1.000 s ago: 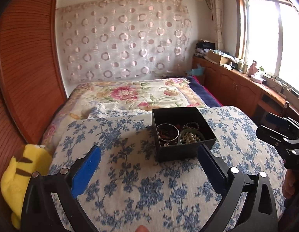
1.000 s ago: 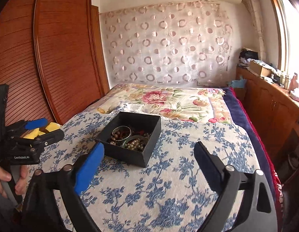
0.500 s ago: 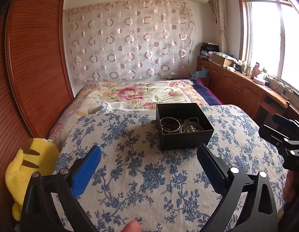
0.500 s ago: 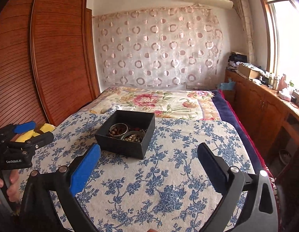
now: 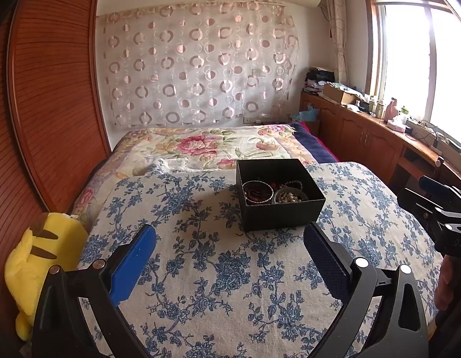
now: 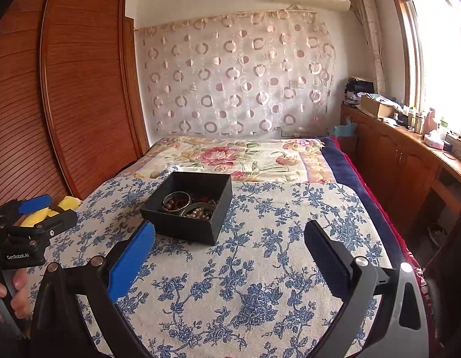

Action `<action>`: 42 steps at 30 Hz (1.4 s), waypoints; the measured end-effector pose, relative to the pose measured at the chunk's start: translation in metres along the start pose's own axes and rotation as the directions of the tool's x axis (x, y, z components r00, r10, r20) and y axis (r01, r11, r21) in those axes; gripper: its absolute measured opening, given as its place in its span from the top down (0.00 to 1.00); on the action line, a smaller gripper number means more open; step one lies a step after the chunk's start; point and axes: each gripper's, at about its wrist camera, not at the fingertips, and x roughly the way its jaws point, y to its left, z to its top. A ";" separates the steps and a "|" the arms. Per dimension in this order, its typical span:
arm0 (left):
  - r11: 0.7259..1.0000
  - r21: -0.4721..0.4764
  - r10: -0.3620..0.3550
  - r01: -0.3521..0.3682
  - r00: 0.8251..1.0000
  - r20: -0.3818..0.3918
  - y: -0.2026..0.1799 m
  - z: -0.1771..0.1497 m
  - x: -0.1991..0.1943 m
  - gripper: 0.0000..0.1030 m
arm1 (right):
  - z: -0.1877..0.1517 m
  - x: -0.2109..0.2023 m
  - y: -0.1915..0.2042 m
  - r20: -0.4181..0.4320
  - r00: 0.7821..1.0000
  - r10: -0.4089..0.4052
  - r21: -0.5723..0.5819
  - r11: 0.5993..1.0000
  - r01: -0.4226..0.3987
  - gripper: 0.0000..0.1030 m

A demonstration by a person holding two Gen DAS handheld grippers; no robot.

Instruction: Organize jewelry

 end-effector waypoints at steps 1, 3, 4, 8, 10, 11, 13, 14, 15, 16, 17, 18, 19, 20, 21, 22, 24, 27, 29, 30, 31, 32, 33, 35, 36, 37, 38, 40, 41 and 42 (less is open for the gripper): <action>1.000 -0.001 0.000 0.000 1.000 0.000 0.000 0.000 0.000 0.07 | 0.000 0.000 0.000 0.000 1.000 0.001 0.000 1.000 -0.001 0.02; 1.000 -0.002 0.000 0.000 1.000 0.001 0.000 0.000 -0.001 0.07 | -0.001 0.000 0.000 -0.001 1.000 0.003 0.002 1.000 -0.003 0.02; 1.000 -0.005 0.001 -0.001 1.000 0.004 0.000 0.000 -0.001 0.07 | -0.001 -0.001 0.000 0.001 1.000 0.003 0.001 1.000 -0.003 0.02; 1.000 -0.004 0.000 0.000 1.000 0.006 -0.001 0.001 -0.002 0.07 | -0.002 -0.001 0.001 0.003 1.000 0.003 0.000 1.000 -0.003 0.02; 1.000 -0.005 -0.001 0.001 1.000 0.011 -0.001 0.002 -0.003 0.07 | -0.001 -0.001 0.001 0.003 1.000 -0.001 -0.002 1.000 0.001 0.02; 1.000 -0.005 -0.001 0.001 1.000 0.012 -0.001 0.003 -0.004 0.07 | -0.002 -0.001 0.001 0.005 1.000 -0.002 -0.003 1.000 0.002 0.02; 1.000 -0.005 0.000 0.000 1.000 0.011 -0.001 0.002 -0.004 0.07 | -0.001 -0.003 0.003 0.005 1.000 -0.002 -0.004 1.000 0.002 0.02; 1.000 -0.004 -0.001 0.001 1.000 0.012 -0.001 0.002 -0.004 0.07 | -0.001 -0.003 0.003 0.006 1.000 -0.003 -0.004 1.000 0.003 0.02; 1.000 -0.004 0.000 0.000 1.000 0.012 -0.002 0.003 -0.004 0.07 | -0.001 -0.003 0.003 0.006 1.000 -0.002 -0.003 1.000 0.002 0.02; 1.000 -0.005 0.001 -0.001 1.000 0.013 -0.001 0.002 -0.004 0.07 | -0.001 -0.003 0.003 0.006 1.000 -0.002 -0.003 1.000 0.002 0.02; 1.000 -0.006 0.001 -0.001 1.000 0.015 -0.001 0.003 -0.005 0.07 | -0.001 -0.003 0.002 0.006 1.000 -0.002 -0.003 1.000 0.002 0.02; 1.000 -0.008 0.001 -0.001 1.000 0.018 -0.001 0.004 -0.005 0.07 | -0.001 -0.003 0.002 0.006 1.000 -0.003 -0.003 1.000 0.003 0.02; 1.000 -0.010 0.001 -0.001 1.000 0.020 -0.001 0.004 -0.007 0.07 | 0.000 -0.004 0.004 0.006 1.000 -0.002 -0.003 1.000 0.002 0.02; 1.000 -0.011 0.000 0.000 1.000 0.022 0.000 0.005 -0.007 0.07 | 0.000 -0.004 0.004 0.006 1.000 -0.002 -0.003 1.000 0.002 0.02; 1.000 -0.012 0.001 -0.001 1.000 0.024 0.000 0.005 -0.008 0.07 | 0.000 -0.004 0.004 0.008 1.000 -0.002 -0.002 1.000 0.002 0.02; 1.000 -0.011 0.001 -0.001 1.000 0.023 0.000 0.005 -0.008 0.07 | 0.000 -0.004 0.004 0.007 1.000 -0.003 -0.004 1.000 0.003 0.02; 1.000 -0.011 -0.001 0.001 1.000 0.023 0.000 0.004 -0.008 0.07 | 0.000 -0.004 0.004 0.008 1.000 -0.002 -0.002 1.000 0.002 0.02; 1.000 -0.010 -0.001 0.001 1.000 0.025 0.000 0.004 -0.008 0.07 | -0.001 -0.004 0.003 0.008 1.000 -0.003 -0.004 1.000 0.003 0.02; 1.000 -0.011 0.000 0.000 1.000 0.025 0.000 0.004 -0.008 0.07 | -0.001 -0.004 0.003 0.008 1.000 -0.002 -0.003 1.000 0.002 0.02; 1.000 -0.010 0.000 0.000 1.000 0.024 0.000 0.004 -0.008 0.07 | 0.000 -0.004 0.004 0.009 1.000 -0.002 -0.003 1.000 0.002 0.02; 1.000 -0.010 0.000 0.000 1.000 0.025 0.000 0.004 -0.008 0.07 | 0.000 -0.004 0.004 0.010 1.000 -0.001 -0.002 1.000 0.001 0.02; 1.000 -0.010 0.000 0.000 1.000 0.025 0.000 0.004 -0.008 0.07 | 0.000 -0.005 0.005 0.010 1.000 0.000 -0.002 1.000 0.000 0.02; 1.000 -0.010 -0.001 0.001 1.000 0.025 0.000 0.004 -0.008 0.07 | 0.001 -0.005 0.006 0.012 1.000 0.000 -0.003 1.000 0.001 0.02; 1.000 -0.011 0.000 0.001 1.000 0.026 0.000 0.004 -0.008 0.07 | 0.003 -0.006 0.009 0.015 1.000 0.001 -0.003 1.000 -0.001 0.02; 1.000 -0.012 0.000 0.000 1.000 0.027 0.000 0.004 -0.009 0.07 | 0.004 -0.007 0.009 0.015 1.000 0.001 -0.003 1.000 -0.001 0.02; 1.000 -0.012 0.000 0.000 1.000 0.028 0.000 0.005 -0.009 0.07 | 0.004 -0.008 0.009 0.016 1.000 0.001 -0.003 1.000 -0.001 0.02; 1.000 -0.012 0.000 0.000 1.000 0.027 0.000 0.005 -0.009 0.07 | 0.005 -0.008 0.010 0.017 1.000 0.001 -0.003 1.000 -0.001 0.02; 1.000 -0.011 0.000 0.000 1.000 0.027 0.000 0.005 -0.009 0.07 | 0.006 -0.007 0.011 0.018 1.000 0.001 -0.004 1.000 0.000 0.02; 1.000 -0.011 0.001 0.000 1.000 0.027 0.000 0.005 -0.009 0.07 | 0.006 -0.007 0.011 0.018 1.000 0.001 -0.002 1.000 -0.001 0.02; 1.000 -0.010 0.001 -0.001 1.000 0.026 0.000 0.006 -0.009 0.07 | 0.005 -0.007 0.010 0.017 1.000 0.002 -0.002 1.000 -0.002 0.02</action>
